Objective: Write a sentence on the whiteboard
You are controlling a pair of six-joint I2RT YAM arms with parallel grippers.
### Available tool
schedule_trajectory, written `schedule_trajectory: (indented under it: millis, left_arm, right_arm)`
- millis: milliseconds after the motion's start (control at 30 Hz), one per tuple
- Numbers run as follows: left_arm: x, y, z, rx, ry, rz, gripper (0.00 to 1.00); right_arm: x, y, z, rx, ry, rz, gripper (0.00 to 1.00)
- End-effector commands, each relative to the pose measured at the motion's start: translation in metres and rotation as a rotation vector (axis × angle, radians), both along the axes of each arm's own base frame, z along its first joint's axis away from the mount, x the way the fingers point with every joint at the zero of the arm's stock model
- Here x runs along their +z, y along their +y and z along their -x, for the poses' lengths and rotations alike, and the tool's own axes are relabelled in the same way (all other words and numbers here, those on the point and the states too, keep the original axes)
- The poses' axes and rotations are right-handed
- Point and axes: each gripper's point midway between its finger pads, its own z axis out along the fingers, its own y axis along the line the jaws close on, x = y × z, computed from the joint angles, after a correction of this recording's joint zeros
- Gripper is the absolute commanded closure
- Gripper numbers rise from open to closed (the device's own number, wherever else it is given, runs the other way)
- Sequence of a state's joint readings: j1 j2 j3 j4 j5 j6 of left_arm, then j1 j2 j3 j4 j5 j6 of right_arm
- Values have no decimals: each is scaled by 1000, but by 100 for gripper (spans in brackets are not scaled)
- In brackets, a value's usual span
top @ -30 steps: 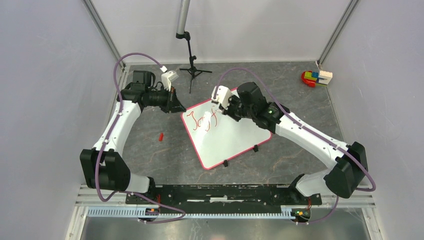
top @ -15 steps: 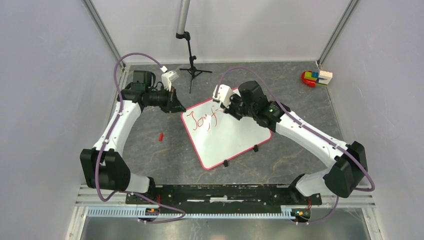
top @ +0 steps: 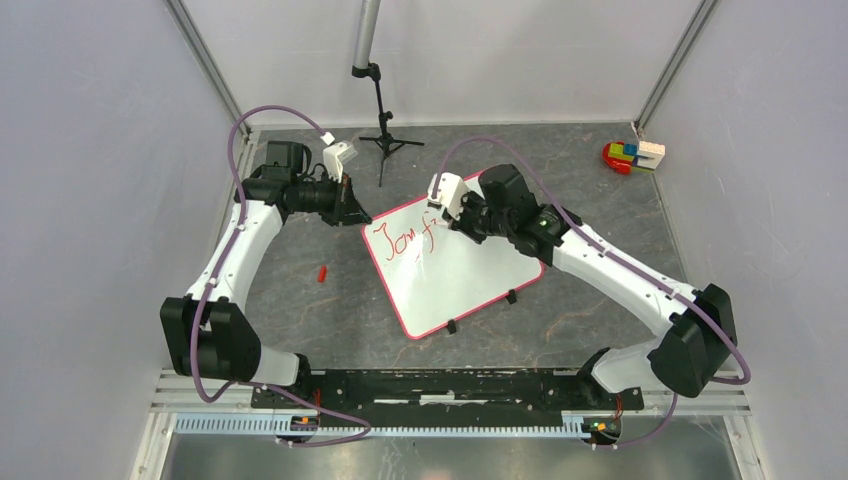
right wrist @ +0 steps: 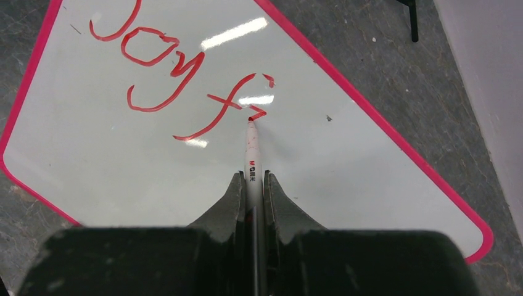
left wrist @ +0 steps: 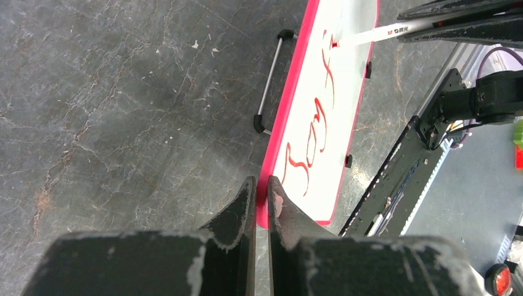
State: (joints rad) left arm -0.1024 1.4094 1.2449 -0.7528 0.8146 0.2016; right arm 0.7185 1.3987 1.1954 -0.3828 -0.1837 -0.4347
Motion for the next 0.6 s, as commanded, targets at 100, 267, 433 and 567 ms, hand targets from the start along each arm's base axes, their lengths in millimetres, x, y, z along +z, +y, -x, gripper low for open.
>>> schedule_trajectory:
  millis: [100, 267, 433, 567]
  left_arm:
    - [-5, -7, 5, -39, 28, -2, 94]
    - [-5, -8, 6, -42, 28, -1, 94]
    - [-4, -7, 6, -40, 23, -1, 94]
    - [-4, -8, 7, -42, 22, -1, 94]
  right_arm:
    - [-14, -6, 19, 29, 42, 19, 100]
    - [-8, -13, 11, 1, -2, 52, 100]
    - [14, -12, 2, -15, -50, 47, 100]
    - [27, -8, -1, -16, -69, 23, 100]
